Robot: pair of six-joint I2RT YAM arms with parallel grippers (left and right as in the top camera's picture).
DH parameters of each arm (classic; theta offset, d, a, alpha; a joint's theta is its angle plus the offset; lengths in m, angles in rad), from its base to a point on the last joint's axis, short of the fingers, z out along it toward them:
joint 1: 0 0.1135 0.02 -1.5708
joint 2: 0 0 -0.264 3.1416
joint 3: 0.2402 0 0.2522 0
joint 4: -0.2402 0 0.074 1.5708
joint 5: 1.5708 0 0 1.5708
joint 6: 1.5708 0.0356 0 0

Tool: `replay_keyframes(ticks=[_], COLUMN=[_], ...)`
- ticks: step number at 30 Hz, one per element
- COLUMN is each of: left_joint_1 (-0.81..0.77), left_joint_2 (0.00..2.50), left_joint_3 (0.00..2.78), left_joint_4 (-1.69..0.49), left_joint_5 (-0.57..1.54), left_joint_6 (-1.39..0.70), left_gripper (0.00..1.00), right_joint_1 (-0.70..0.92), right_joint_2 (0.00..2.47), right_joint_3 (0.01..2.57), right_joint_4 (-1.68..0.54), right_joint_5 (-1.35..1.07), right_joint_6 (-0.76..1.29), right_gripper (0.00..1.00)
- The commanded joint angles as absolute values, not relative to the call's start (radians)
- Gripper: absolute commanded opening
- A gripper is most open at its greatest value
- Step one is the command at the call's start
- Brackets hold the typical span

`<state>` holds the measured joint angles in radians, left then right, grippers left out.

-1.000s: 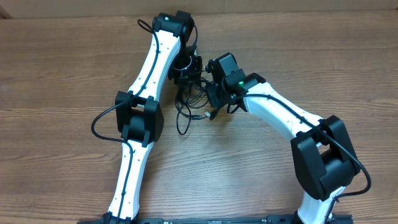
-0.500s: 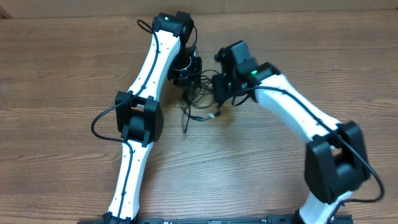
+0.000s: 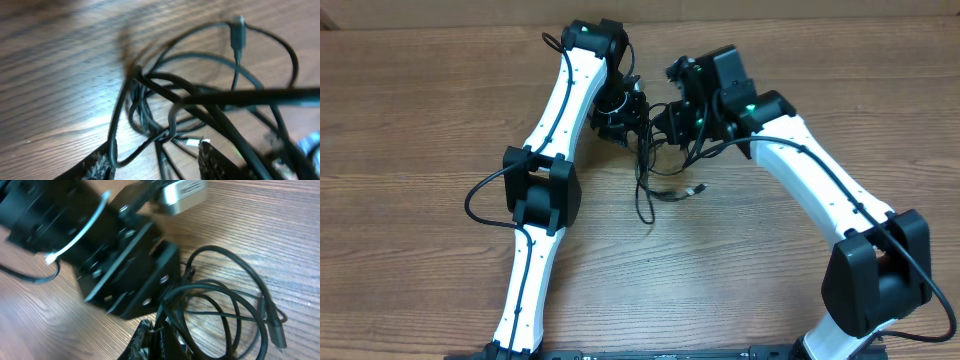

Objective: Untangle cables

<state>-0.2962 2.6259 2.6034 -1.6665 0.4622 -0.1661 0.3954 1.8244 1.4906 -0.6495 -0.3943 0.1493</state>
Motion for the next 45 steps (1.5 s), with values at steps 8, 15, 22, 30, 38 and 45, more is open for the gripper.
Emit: replay_keyframes(ticks=[8,15,22,30,38,45], left_joint_1=[-0.202,-0.245,-0.329,-0.355,-0.334,-0.255], left_joint_2=[2.627,2.627,2.627,2.627,2.622,2.608], left_joint_3=[2.6,2.6,2.6,2.6,2.6,2.602], left_joint_4=[-1.69,-1.69,-1.645,-1.583,-1.605,-1.636], left_joint_5=[1.015,0.852,0.742,0.722,0.589,0.484], left_joint_6=[0.313,0.335,0.356,0.299,0.153,-0.056], left_gripper=[0.73,0.8,0.71,0.29,0.04,0.04], right_joint_1=[0.305,0.294,0.292,0.29,0.241,0.135], right_joint_2=[1.806,1.807,1.807,1.807,1.807,1.806], right_joint_3=[1.512,1.512,1.512,1.512,1.512,1.512], right_joint_4=[-0.699,-0.669,-0.662,-0.667,-0.714,-0.693], right_joint_5=[-0.412,-0.413,-0.413,-0.42,-0.299,-0.322], right_joint_6=[0.307,0.343,0.368,0.372,0.422,0.471], right_gripper=[0.04,0.04,0.04,0.04,0.04,0.04])
